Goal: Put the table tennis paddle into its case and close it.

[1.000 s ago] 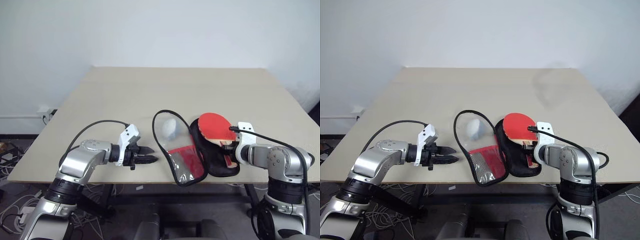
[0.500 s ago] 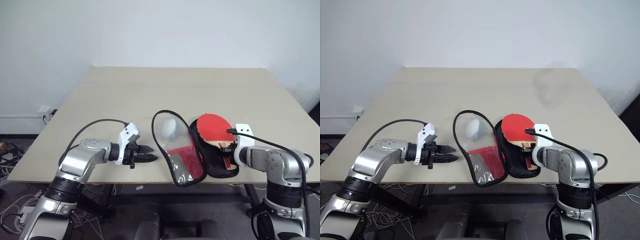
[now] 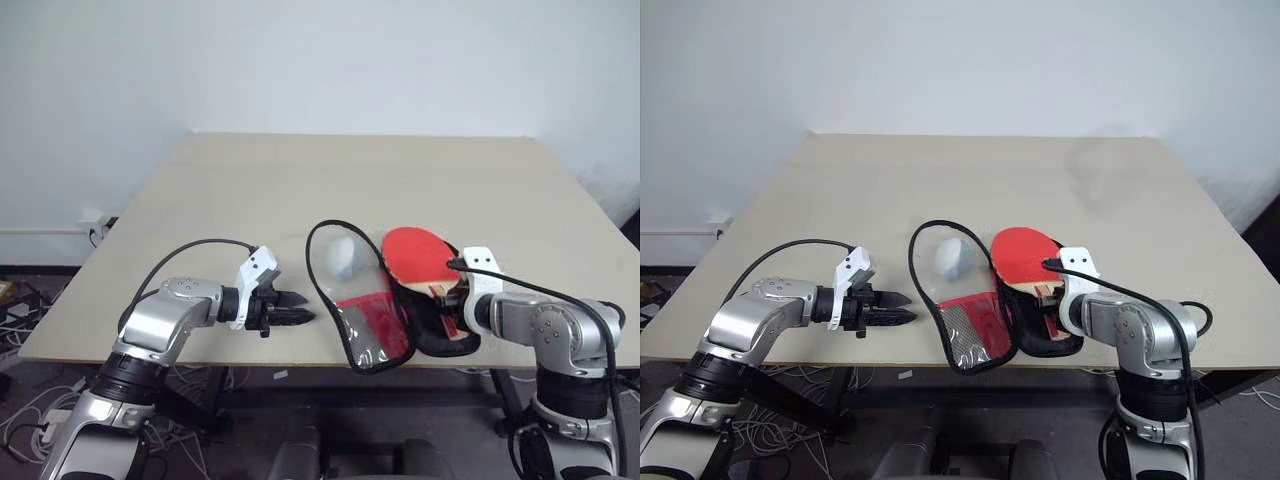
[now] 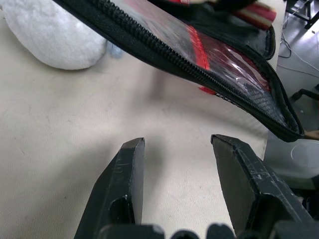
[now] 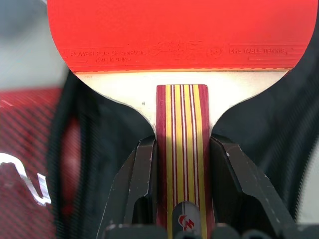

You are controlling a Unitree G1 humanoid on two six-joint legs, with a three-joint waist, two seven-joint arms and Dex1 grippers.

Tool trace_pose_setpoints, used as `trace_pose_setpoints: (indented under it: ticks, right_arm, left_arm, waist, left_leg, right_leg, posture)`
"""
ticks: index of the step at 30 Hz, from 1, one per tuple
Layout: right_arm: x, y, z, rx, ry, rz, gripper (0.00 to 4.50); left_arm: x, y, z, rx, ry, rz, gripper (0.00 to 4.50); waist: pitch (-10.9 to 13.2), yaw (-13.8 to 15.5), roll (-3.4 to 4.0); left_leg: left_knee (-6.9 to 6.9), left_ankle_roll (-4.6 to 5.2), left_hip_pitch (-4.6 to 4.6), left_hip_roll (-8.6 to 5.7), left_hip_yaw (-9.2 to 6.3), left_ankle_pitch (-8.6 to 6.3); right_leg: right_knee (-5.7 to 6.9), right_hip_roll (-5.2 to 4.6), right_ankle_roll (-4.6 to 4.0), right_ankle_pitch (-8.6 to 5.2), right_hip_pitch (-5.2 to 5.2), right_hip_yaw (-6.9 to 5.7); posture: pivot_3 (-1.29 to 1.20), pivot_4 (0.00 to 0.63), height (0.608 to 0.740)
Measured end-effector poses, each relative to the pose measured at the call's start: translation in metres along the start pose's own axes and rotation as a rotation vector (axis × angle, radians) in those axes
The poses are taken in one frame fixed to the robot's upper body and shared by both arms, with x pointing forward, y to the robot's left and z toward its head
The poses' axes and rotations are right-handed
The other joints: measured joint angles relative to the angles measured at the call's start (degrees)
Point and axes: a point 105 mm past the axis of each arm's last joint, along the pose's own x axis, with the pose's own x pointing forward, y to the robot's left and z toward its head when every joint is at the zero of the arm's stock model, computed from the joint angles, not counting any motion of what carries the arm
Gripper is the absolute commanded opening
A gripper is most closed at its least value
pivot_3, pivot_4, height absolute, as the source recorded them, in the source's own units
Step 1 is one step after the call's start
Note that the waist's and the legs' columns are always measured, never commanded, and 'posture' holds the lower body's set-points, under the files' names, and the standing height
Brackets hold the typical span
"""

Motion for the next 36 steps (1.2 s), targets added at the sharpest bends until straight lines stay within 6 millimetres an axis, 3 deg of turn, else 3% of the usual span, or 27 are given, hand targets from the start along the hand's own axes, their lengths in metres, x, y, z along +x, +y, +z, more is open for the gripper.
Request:
trace_pose_setpoints:
  ticks: [11,18,19,28,34,36]
  right_arm:
    - [-0.004,-0.003,-0.005,0.004,-0.005,-0.015,1.1]
    - [-0.002,0.0,-0.001,0.005,-0.011,-0.019,3.34]
    - [-0.003,0.0,0.001,0.0,-0.016,-0.014,3.34]
    - [-0.041,-0.016,0.068,-0.056,-0.216,-0.014,3.34]
    - [-0.058,-0.029,0.116,-0.018,-0.442,-0.066,3.34]
    - [-0.063,-0.03,0.127,-0.013,-0.518,-0.071,3.37]
  left_arm:
    - [0.003,-0.001,0.001,0.0,0.0,-0.014,2.21]
    - [0.004,0.0,0.002,0.012,0.004,-0.012,2.21]
    - [0.004,0.0,0.001,0.013,0.006,-0.01,2.21]
    - [0.005,0.003,-0.005,-0.006,0.039,-0.018,2.21]
    - [0.035,-0.005,-0.009,0.054,0.099,-0.083,2.21]
    - [0.048,-0.013,-0.002,0.074,0.081,-0.132,1.82]
  waist:
    - [0.0,0.1,-0.02]
    - [0.0,0.0,-0.03]
    - [0.0,0.0,-0.02]
    - [0.0,0.0,0.0]
    - [0.0,0.1,-0.03]
    - [0.0,0.1,-0.03]
  left_leg:
    - [-0.02,0.0,0.01,0.0,-0.03,0.0]
    - [-0.02,0.0,0.01,0.0,-0.02,0.0]
    - [-0.01,0.0,0.01,0.0,-0.02,0.0]
    - [-0.03,0.0,0.02,0.0,-0.05,0.0]
    - [-0.01,0.01,-0.02,-0.04,-0.02,0.0]
    - [0.03,0.02,-0.04,-0.05,-0.04,0.01]
  right_leg:
    - [-0.02,-0.01,-0.01,0.0,0.02,-0.01]
    - [-0.02,-0.01,-0.03,0.01,0.02,-0.01]
    - [-0.02,-0.01,-0.03,0.01,0.02,-0.01]
    - [-0.04,0.0,-0.03,0.01,0.0,-0.01]
    - [-0.1,-0.01,-0.03,0.01,0.02,-0.01]
    - [-0.11,-0.01,-0.02,0.01,0.03,-0.01]
  posture:
    - [0.0,0.0,0.715]
    - [0.0,0.0,0.715]
    - [0.0,0.0,0.715]
    - [0.0,0.0,0.715]
    - [0.0,0.0,0.715]
    - [0.0,0.0,0.715]
